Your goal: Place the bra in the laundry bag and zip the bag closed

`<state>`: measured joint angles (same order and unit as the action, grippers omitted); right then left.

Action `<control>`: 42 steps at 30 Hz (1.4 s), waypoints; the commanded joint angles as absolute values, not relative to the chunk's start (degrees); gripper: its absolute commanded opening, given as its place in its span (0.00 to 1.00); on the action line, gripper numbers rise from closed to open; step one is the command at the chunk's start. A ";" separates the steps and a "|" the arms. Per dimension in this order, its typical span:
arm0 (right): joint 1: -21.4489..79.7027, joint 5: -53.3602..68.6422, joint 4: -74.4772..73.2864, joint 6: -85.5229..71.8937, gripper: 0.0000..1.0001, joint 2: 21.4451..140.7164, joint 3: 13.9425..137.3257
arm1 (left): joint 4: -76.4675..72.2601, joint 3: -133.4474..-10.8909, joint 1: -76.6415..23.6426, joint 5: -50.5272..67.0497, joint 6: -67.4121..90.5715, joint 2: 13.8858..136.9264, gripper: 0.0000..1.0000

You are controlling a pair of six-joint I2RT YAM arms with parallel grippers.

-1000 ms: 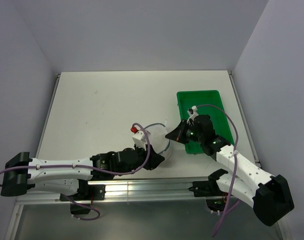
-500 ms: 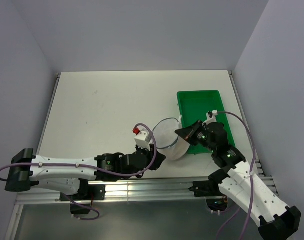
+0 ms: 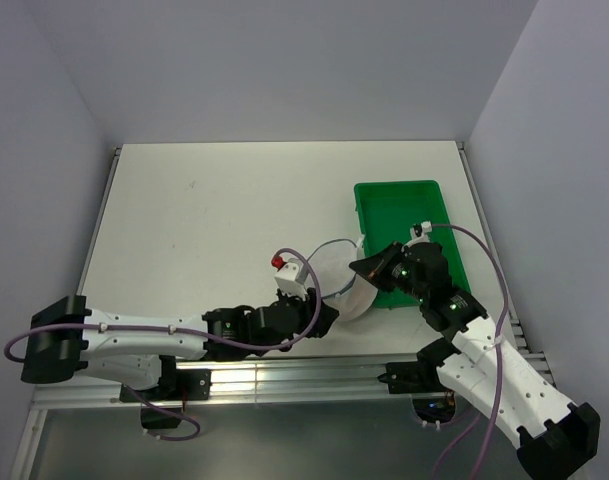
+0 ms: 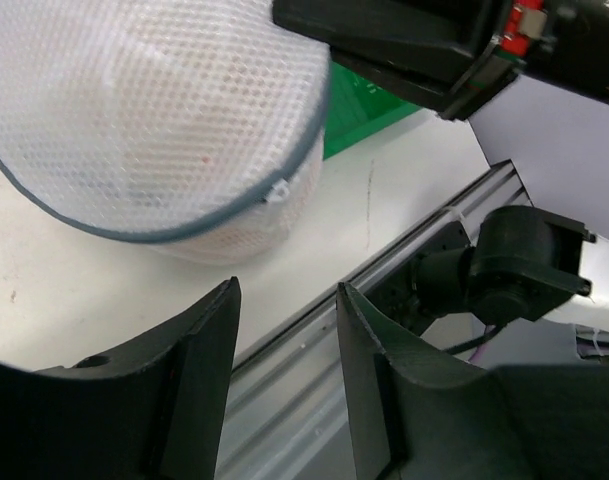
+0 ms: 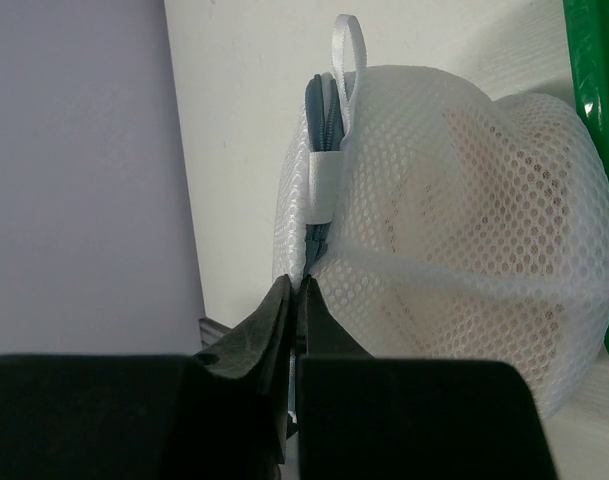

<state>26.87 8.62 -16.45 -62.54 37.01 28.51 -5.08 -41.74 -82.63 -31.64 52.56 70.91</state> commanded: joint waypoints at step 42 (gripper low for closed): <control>27.25 10.72 -16.44 -62.23 0.00 38.32 31.29 | -29.44 -36.30 -70.14 -8.44 49.84 77.87 0.44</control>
